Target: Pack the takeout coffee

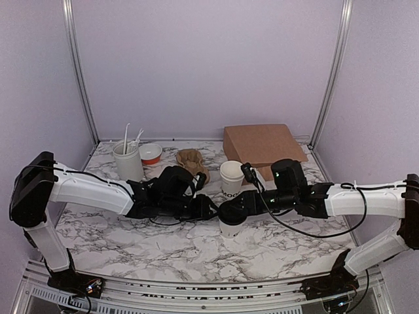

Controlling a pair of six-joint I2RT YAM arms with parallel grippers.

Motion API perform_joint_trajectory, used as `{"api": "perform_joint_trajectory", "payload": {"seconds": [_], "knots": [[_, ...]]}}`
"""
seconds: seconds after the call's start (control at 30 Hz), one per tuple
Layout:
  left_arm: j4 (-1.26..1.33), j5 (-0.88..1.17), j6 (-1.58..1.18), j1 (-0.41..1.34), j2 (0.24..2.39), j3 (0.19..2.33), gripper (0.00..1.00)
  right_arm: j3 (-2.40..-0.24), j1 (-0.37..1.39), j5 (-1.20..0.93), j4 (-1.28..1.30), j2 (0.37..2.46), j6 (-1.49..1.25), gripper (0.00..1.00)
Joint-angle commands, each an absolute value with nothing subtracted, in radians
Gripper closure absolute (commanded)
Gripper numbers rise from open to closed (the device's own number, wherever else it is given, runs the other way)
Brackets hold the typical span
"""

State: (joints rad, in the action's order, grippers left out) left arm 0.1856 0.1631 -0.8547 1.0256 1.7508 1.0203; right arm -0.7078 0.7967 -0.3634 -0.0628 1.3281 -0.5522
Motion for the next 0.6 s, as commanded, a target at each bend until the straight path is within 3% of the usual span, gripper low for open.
{"api": "perform_joint_trajectory", "payload": {"seconds": [0.0, 0.33, 0.57], "knots": [[-0.045, 0.103, -0.791, 1.026, 1.818, 1.024, 0.67, -0.697, 0.807, -0.35, -0.026, 1.317, -0.575, 0.61], [-0.15, 0.107, -0.693, 1.025, 1.838, 1.243, 0.67, -0.737, 0.807, -0.308, -0.006, 1.287, -0.6, 0.61], [-0.172, 0.112, -0.683, 1.025, 1.808, 1.286, 0.66, -0.766, 0.806, -0.285, -0.002, 1.272, -0.602, 0.61]]}}
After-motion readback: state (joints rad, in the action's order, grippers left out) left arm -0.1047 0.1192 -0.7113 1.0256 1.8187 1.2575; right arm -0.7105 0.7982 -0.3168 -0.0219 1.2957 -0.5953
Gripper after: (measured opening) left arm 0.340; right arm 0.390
